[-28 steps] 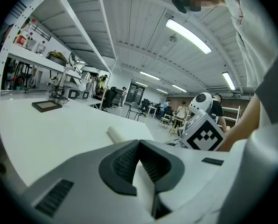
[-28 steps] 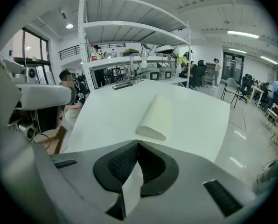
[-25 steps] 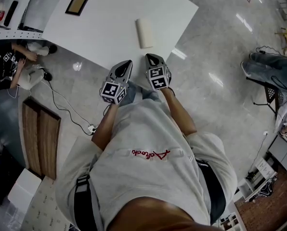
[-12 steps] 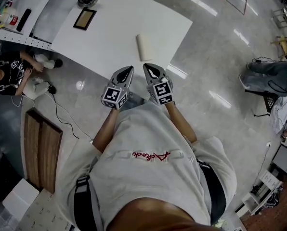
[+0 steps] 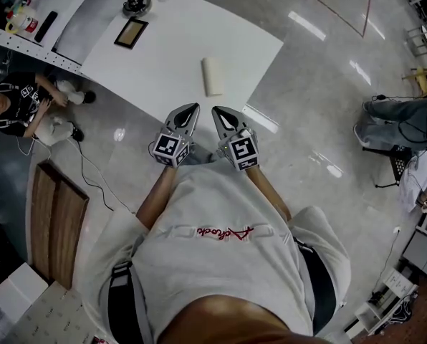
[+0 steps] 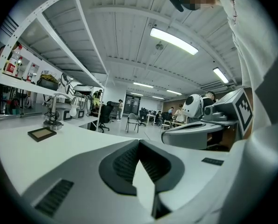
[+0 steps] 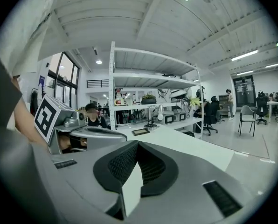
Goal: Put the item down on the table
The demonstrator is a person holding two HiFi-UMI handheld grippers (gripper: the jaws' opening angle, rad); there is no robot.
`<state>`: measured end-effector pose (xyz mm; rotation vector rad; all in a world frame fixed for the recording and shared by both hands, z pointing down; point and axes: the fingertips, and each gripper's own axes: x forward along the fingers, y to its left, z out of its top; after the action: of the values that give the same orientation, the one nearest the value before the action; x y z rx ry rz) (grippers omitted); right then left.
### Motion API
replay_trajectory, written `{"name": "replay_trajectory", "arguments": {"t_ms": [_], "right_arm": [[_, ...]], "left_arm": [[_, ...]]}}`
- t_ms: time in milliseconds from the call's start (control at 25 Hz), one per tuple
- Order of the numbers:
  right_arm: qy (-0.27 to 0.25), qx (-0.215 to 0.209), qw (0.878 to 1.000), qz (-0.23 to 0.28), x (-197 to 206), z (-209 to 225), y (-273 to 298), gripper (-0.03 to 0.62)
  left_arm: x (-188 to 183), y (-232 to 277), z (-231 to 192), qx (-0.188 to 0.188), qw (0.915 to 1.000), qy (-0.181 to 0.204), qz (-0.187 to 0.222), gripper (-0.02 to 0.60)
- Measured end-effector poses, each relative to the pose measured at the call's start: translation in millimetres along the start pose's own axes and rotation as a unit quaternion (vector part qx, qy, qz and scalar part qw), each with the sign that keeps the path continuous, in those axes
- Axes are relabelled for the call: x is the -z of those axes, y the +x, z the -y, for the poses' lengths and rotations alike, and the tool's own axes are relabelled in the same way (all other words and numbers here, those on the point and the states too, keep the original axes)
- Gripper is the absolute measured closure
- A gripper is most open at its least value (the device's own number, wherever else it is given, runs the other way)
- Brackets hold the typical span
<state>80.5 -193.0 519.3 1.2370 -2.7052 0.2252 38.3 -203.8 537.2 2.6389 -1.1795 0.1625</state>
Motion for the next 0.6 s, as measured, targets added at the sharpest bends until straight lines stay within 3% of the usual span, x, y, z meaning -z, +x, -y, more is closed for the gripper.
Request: {"name": "replay_trajectory", "arguments": {"t_ms": [240, 600], "right_arm": [[0.0, -0.011, 1.0, 0.002, 4.3, -3.3, -4.7, 0.594], [-0.005, 0.014, 1.0, 0.0, 5.3, -17.4, -15.7, 0.594]], "left_arm": [[8.2, -5.6, 7.1, -0.013, 0.9999, -0.003, -0.004, 0.564], [6.0, -20.3, 12.4, 0.003, 1.0, -0.003, 0.007, 0.563]]}}
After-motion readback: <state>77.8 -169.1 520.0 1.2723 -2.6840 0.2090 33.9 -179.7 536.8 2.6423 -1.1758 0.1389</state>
